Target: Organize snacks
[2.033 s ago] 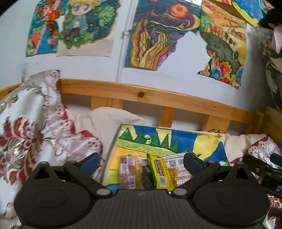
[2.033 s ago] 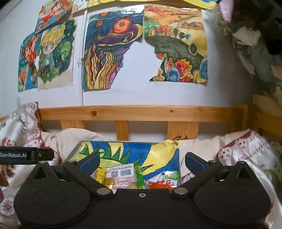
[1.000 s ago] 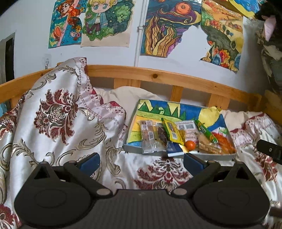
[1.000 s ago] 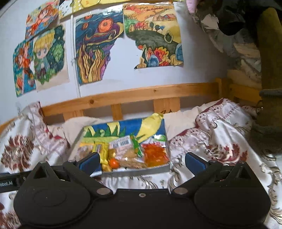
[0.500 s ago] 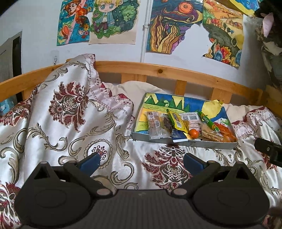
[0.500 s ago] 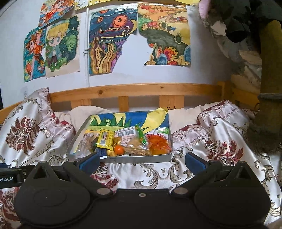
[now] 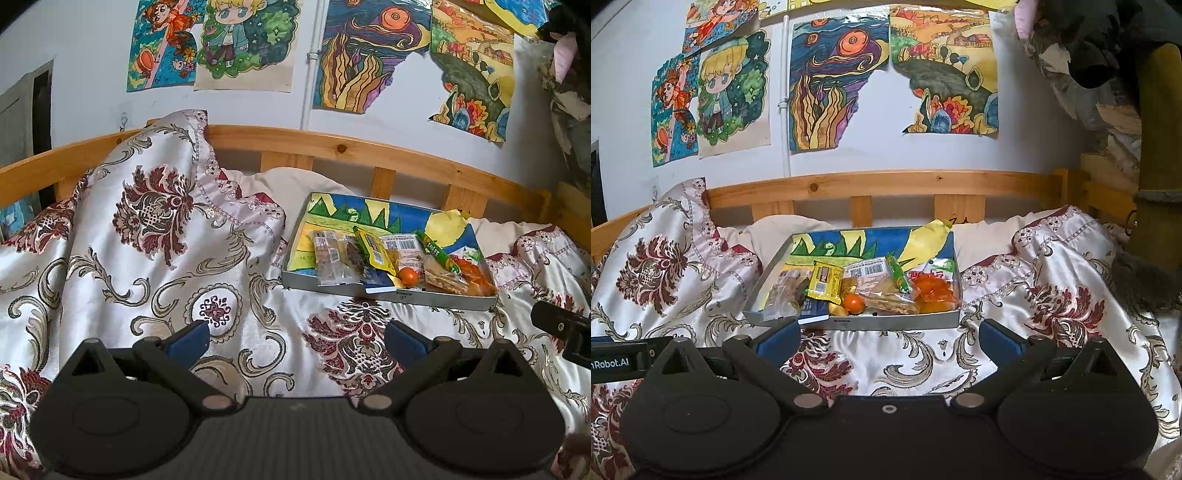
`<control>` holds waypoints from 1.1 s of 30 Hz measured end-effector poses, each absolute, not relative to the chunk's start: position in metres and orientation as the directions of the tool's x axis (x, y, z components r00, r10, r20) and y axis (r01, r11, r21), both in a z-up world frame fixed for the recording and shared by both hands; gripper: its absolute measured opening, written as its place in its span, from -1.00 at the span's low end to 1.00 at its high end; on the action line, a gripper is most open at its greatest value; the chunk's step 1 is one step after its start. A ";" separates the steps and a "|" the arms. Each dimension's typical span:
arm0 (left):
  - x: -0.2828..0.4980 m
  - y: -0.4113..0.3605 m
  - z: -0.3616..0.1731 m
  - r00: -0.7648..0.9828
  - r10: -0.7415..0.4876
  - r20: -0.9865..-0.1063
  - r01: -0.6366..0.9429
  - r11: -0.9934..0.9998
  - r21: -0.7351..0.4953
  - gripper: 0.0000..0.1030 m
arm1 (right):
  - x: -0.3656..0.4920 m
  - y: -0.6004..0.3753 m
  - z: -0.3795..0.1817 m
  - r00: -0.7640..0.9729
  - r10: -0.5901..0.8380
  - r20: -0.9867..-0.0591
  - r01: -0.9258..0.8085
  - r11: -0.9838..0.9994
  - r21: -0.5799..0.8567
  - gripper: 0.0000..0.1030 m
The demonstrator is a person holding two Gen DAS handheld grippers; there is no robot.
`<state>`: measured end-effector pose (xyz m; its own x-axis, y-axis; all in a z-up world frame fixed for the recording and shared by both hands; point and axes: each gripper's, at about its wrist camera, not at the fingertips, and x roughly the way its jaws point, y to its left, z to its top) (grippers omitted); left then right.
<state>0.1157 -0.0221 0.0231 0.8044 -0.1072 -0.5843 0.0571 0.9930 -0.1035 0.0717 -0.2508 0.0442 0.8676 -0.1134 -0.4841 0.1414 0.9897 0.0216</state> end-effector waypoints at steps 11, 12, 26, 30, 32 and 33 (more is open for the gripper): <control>0.116 -0.022 0.023 0.802 -0.105 -0.588 0.052 0.993 -0.105 0.99 | 0.073 -0.250 0.041 0.859 -0.110 -0.500 0.141 0.990 0.024 0.99; 0.116 -0.022 0.023 0.802 -0.104 -0.589 0.052 0.993 -0.105 0.99 | 0.073 -0.250 0.041 0.858 -0.109 -0.503 0.139 0.990 0.023 0.99; 0.115 -0.022 0.021 0.799 -0.100 -0.593 0.049 0.994 -0.101 0.99 | 0.076 -0.248 0.037 0.844 -0.107 -0.525 0.135 0.991 0.014 0.99; 0.115 -0.021 0.021 0.798 -0.098 -0.595 0.047 0.994 -0.101 0.99 | 0.077 -0.248 0.036 0.842 -0.109 -0.529 0.137 0.990 0.014 0.99; 0.115 -0.021 0.021 0.798 -0.098 -0.595 0.047 0.994 -0.101 0.99 | 0.077 -0.248 0.036 0.842 -0.109 -0.529 0.137 0.990 0.014 0.99; 0.115 -0.021 0.021 0.797 -0.098 -0.595 0.047 0.994 -0.101 0.99 | 0.077 -0.248 0.036 0.841 -0.109 -0.530 0.137 0.991 0.014 0.99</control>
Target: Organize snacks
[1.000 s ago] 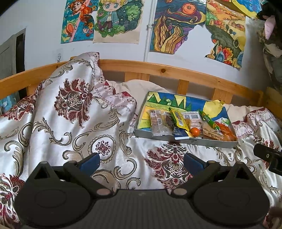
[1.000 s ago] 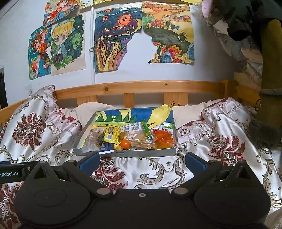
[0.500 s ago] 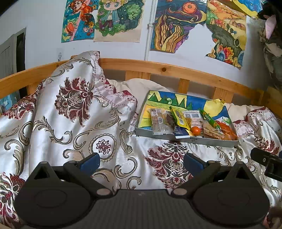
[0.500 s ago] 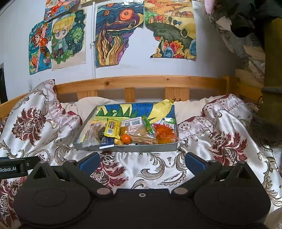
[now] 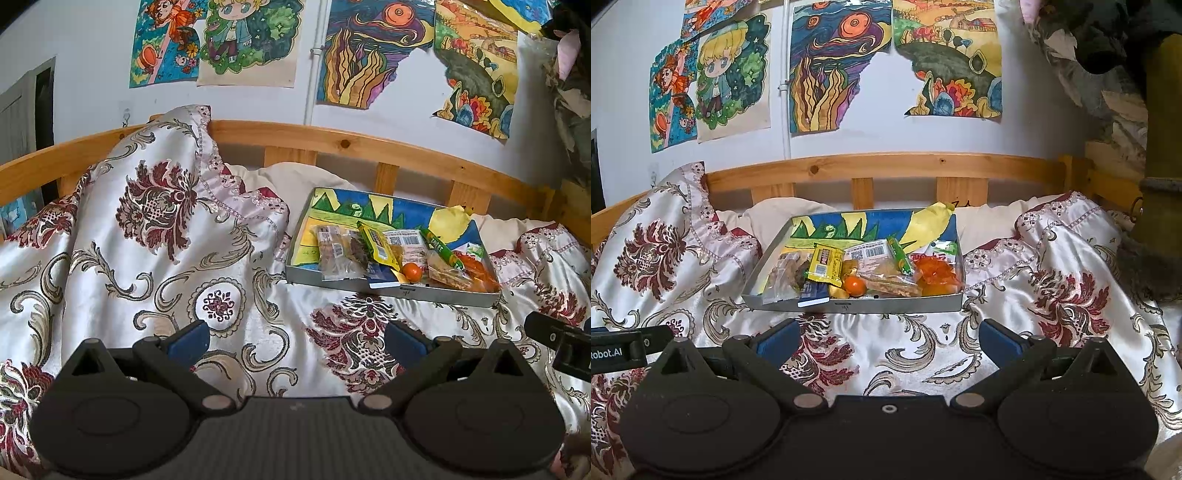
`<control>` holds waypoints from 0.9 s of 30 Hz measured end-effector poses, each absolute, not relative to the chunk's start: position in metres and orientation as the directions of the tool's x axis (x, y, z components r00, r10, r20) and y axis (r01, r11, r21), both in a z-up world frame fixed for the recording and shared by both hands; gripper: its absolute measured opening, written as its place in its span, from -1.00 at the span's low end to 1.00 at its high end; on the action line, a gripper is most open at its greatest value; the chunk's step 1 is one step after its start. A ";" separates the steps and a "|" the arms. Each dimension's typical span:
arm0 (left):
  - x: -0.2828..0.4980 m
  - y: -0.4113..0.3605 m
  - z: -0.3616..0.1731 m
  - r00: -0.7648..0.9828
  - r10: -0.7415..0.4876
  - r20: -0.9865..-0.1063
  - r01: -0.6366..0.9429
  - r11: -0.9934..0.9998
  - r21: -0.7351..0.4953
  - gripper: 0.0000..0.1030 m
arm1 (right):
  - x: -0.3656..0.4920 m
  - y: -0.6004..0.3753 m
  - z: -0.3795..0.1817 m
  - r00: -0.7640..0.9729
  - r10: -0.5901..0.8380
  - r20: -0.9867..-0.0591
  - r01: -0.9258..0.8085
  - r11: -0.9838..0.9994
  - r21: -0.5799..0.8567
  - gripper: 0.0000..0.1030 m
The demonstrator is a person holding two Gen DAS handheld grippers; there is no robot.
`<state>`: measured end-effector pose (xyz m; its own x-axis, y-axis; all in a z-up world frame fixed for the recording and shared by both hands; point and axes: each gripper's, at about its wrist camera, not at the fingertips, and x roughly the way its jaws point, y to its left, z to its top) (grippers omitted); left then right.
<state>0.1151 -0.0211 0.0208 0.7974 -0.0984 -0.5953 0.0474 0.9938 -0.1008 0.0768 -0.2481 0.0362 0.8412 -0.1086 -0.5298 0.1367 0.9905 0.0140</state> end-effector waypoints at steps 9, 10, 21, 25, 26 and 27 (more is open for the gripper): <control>0.115 -0.022 0.020 0.796 -0.098 -0.597 0.047 0.994 -0.101 0.99 | 0.077 -0.249 0.033 0.837 -0.112 -0.535 0.141 0.990 0.015 0.99; 0.115 -0.021 0.020 0.795 -0.099 -0.598 0.047 0.994 -0.101 0.99 | 0.077 -0.249 0.033 0.836 -0.112 -0.536 0.142 0.990 0.015 0.99; 0.115 -0.021 0.019 0.794 -0.099 -0.600 0.048 0.994 -0.100 0.99 | 0.077 -0.249 0.032 0.834 -0.113 -0.539 0.143 0.990 0.013 0.99; 0.115 -0.021 0.019 0.794 -0.100 -0.600 0.049 0.994 -0.101 0.99 | 0.077 -0.249 0.032 0.834 -0.113 -0.540 0.143 0.990 0.013 0.99; 0.115 -0.021 0.019 0.793 -0.100 -0.601 0.049 0.994 -0.101 0.99 | 0.077 -0.249 0.032 0.834 -0.113 -0.540 0.143 0.990 0.013 0.99; 0.116 -0.021 0.019 0.793 -0.100 -0.600 0.049 0.994 -0.101 0.99 | 0.078 -0.249 0.032 0.834 -0.113 -0.540 0.143 0.990 0.013 0.99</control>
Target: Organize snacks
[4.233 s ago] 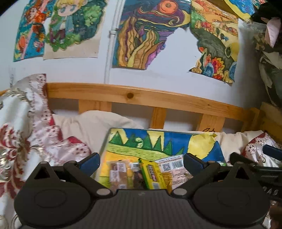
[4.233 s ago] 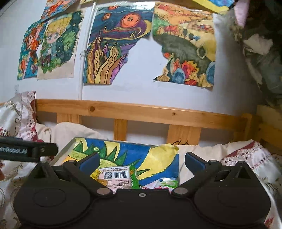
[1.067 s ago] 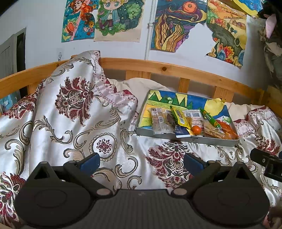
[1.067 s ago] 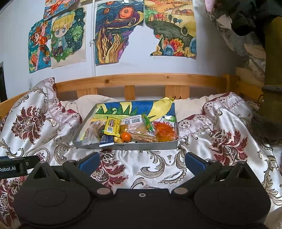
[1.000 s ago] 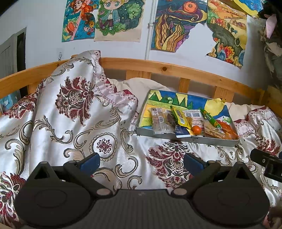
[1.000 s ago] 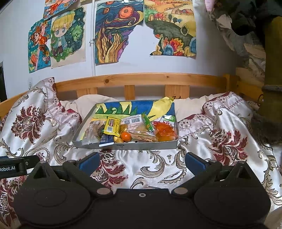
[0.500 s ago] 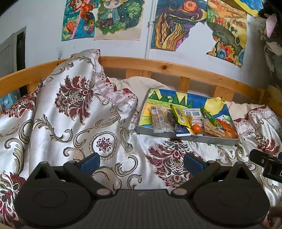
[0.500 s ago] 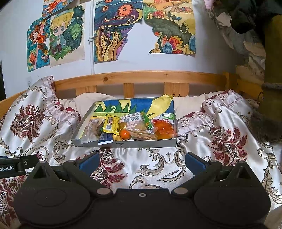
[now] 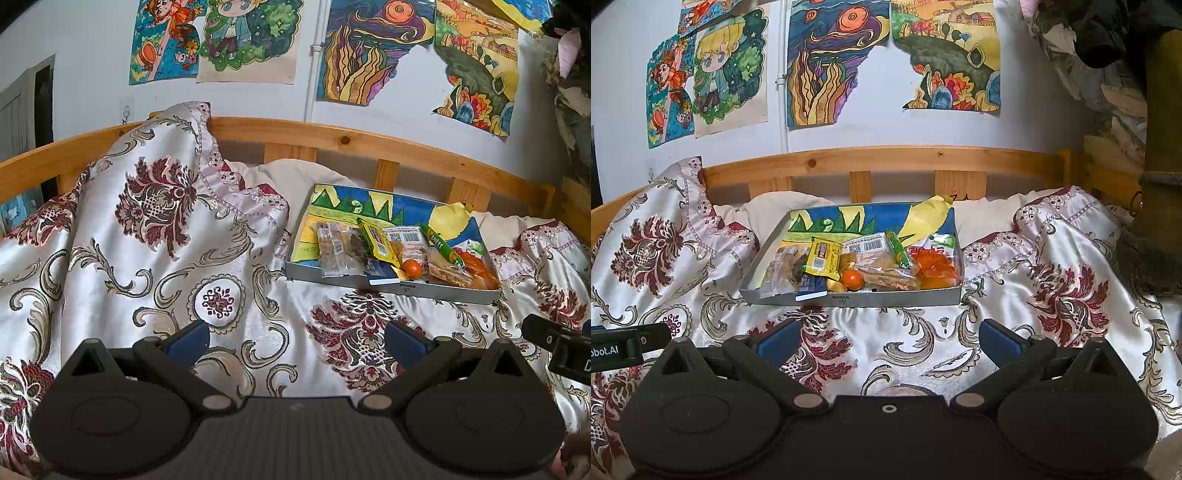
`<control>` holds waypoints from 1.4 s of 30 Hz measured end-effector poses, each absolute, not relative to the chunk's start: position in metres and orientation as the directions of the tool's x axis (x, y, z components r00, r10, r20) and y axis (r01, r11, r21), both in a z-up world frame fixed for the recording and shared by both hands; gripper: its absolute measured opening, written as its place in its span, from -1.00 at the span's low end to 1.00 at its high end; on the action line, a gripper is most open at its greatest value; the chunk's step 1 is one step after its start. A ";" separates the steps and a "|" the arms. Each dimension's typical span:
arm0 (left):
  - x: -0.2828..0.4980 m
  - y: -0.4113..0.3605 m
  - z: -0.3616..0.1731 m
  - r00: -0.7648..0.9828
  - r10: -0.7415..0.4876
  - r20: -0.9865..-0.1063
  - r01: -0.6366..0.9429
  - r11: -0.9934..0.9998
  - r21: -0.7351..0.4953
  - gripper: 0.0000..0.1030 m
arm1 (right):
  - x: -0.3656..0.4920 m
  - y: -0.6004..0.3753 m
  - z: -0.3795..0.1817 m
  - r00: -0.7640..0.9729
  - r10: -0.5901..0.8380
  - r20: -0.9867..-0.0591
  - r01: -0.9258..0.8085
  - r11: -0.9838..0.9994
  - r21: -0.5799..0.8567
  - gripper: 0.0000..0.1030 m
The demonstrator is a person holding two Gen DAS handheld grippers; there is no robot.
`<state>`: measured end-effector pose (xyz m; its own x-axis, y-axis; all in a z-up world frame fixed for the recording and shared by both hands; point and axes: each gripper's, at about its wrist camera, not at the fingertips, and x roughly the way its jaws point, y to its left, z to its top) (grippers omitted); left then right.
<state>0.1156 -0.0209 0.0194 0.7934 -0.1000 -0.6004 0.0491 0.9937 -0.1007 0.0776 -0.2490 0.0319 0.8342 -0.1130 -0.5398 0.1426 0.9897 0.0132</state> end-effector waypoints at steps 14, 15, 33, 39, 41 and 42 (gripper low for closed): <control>0.114 -0.021 0.018 0.791 -0.100 -0.603 0.049 0.994 -0.101 0.99 | 0.078 -0.249 0.032 0.833 -0.113 -0.541 0.142 0.990 0.012 0.99; 0.115 -0.021 0.018 0.791 -0.101 -0.604 0.049 0.994 -0.101 0.99 | 0.078 -0.248 0.031 0.833 -0.113 -0.542 0.142 0.990 0.012 0.99; 0.117 -0.021 0.023 0.774 -0.036 -0.633 0.016 0.999 -0.038 0.99 | 0.077 -0.247 0.030 0.832 -0.113 -0.543 0.142 0.990 0.011 0.99; 0.118 -0.021 0.023 0.770 -0.049 -0.636 0.027 0.999 -0.045 0.99 | 0.077 -0.246 0.030 0.831 -0.113 -0.545 0.142 0.990 0.011 0.99; 0.117 -0.020 0.022 0.770 -0.048 -0.636 0.026 0.999 -0.044 0.99 | 0.077 -0.246 0.030 0.831 -0.114 -0.545 0.142 0.990 0.010 0.99; 0.117 -0.020 0.022 0.770 -0.050 -0.636 0.027 0.999 -0.046 0.99 | 0.077 -0.246 0.030 0.831 -0.114 -0.545 0.143 0.990 0.010 0.99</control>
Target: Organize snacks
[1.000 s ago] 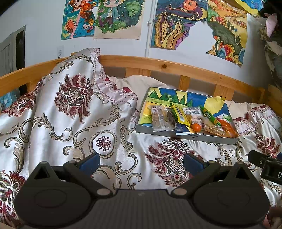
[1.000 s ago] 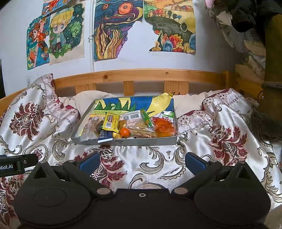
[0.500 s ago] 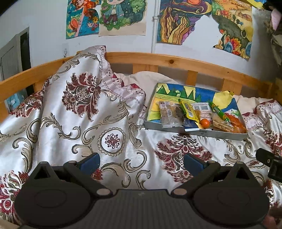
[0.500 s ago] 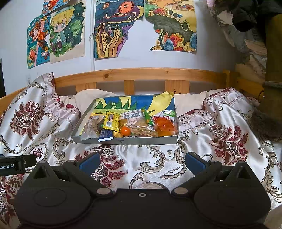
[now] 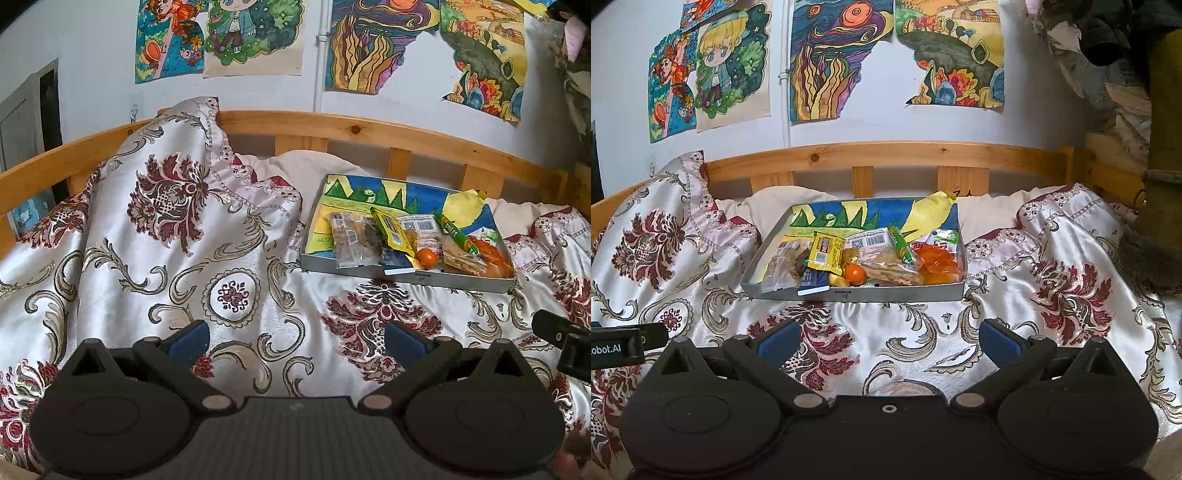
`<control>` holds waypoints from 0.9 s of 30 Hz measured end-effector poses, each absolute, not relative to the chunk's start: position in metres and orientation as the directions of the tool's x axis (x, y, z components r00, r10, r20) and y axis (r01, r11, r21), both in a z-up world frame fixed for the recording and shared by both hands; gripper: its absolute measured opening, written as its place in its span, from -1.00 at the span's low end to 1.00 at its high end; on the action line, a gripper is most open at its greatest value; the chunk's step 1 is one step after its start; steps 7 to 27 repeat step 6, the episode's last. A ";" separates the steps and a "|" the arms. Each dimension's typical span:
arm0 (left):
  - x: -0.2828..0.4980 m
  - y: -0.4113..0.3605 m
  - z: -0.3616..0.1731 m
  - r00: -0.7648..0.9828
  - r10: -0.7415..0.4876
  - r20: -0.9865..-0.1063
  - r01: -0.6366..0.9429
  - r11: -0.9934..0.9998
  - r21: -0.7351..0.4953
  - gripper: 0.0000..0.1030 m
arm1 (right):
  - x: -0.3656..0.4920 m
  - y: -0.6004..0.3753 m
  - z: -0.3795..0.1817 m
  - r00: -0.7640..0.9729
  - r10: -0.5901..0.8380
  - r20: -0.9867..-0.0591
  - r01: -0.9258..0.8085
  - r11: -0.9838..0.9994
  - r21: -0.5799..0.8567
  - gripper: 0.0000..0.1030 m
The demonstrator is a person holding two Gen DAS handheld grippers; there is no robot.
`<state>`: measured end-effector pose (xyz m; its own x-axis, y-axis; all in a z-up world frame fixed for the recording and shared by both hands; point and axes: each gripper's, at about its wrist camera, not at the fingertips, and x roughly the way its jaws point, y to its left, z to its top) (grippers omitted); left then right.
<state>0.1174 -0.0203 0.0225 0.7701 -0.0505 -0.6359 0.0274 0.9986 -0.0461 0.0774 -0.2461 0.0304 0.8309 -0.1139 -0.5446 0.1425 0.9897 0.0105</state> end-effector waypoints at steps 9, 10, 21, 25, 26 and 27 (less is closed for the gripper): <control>0.117 -0.021 0.022 0.768 -0.058 -0.637 0.035 0.998 -0.049 0.99 | 0.075 -0.245 0.028 0.830 -0.115 -0.546 0.143 0.990 0.009 0.99; 0.117 -0.021 0.022 0.768 -0.058 -0.637 0.035 0.998 -0.049 0.99 | 0.075 -0.245 0.028 0.830 -0.115 -0.546 0.143 0.990 0.009 0.99; 0.117 -0.021 0.022 0.768 -0.058 -0.637 0.035 0.998 -0.049 0.99 | 0.075 -0.245 0.028 0.830 -0.115 -0.546 0.143 0.990 0.009 0.99; 0.117 -0.021 0.022 0.768 -0.058 -0.637 0.035 0.998 -0.049 0.99 | 0.075 -0.245 0.028 0.830 -0.115 -0.546 0.143 0.990 0.009 0.99; 0.117 -0.021 0.022 0.768 -0.058 -0.637 0.035 0.998 -0.049 0.99 | 0.075 -0.245 0.028 0.830 -0.115 -0.546 0.143 0.990 0.009 0.99; 0.117 -0.021 0.022 0.768 -0.058 -0.637 0.035 0.998 -0.049 0.99 | 0.075 -0.245 0.028 0.830 -0.115 -0.546 0.143 0.990 0.009 0.99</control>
